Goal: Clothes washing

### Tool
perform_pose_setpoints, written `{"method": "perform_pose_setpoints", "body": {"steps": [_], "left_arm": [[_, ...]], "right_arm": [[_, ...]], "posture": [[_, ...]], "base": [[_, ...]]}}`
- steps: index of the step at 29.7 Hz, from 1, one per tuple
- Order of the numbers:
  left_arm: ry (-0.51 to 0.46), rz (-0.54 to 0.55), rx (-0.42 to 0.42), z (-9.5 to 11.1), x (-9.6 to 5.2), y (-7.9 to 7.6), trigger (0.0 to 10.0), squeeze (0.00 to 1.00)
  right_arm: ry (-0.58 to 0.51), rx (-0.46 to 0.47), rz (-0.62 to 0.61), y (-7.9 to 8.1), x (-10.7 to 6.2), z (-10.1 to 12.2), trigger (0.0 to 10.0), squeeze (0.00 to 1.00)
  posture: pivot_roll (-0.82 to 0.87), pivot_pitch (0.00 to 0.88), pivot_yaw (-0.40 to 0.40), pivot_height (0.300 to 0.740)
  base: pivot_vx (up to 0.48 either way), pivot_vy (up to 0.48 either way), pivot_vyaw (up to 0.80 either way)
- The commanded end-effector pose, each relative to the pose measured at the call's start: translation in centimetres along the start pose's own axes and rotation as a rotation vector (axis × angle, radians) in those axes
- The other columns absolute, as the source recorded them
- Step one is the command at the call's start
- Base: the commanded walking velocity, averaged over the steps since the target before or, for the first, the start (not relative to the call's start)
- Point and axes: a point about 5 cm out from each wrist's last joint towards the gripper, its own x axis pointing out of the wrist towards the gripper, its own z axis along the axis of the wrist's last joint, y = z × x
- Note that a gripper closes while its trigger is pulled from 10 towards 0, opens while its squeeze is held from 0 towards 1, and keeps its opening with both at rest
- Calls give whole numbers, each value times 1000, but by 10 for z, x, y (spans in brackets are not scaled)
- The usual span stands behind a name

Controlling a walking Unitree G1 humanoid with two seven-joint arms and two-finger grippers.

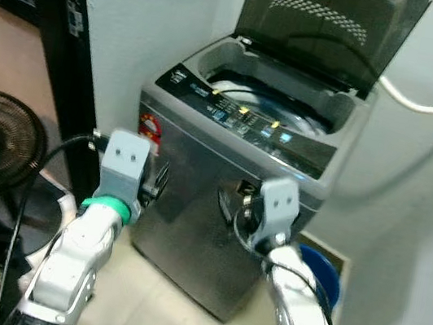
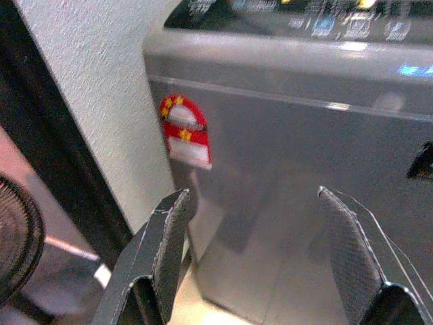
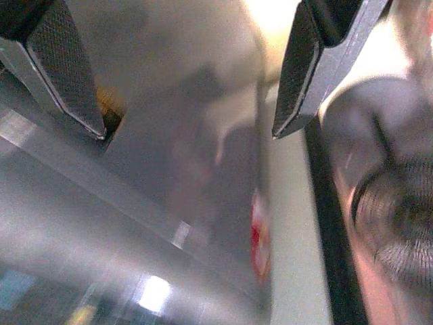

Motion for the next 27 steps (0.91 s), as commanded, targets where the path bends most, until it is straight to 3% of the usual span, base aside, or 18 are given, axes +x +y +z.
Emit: {"method": "perform_pose_setpoints", "body": {"steps": [1,2,4,6,11,19,27], "left_arm": [[55,-24,52,-17,-2,-5,10000,0],[55,-24,52,-17,-2,-5,10000,0],[93,-40,78,-30,-6,-7,10000,0],[93,-40,78,-30,-6,-7,10000,0],[183,-57,68,-55,-14,-11,10000,0],[231,-45,100,-73,-20,-8,10000,0],[221,-42,120,-74,-20,-8,10000,0]], "right_arm": [[70,-11,5,0,-10,-20,10000,0],[70,-11,5,0,-10,-20,10000,0],[176,-11,10,2,-24,-48,10000,0],[176,-11,10,2,-24,-48,10000,0],[335,48,-40,-1,-49,-86,10000,0],[400,77,-88,-6,-64,-102,10000,0],[350,76,-86,-6,-54,-94,10000,0]], "posture": [[79,34,-43,740],[79,34,-43,740],[80,31,-43,740],[80,31,-43,740],[75,27,-38,740],[74,34,-37,740],[76,38,-39,740]], "base": [[0,0,788],[0,0,788],[0,0,788],[0,0,788],[0,0,788],[0,0,788],[0,0,788]]}}
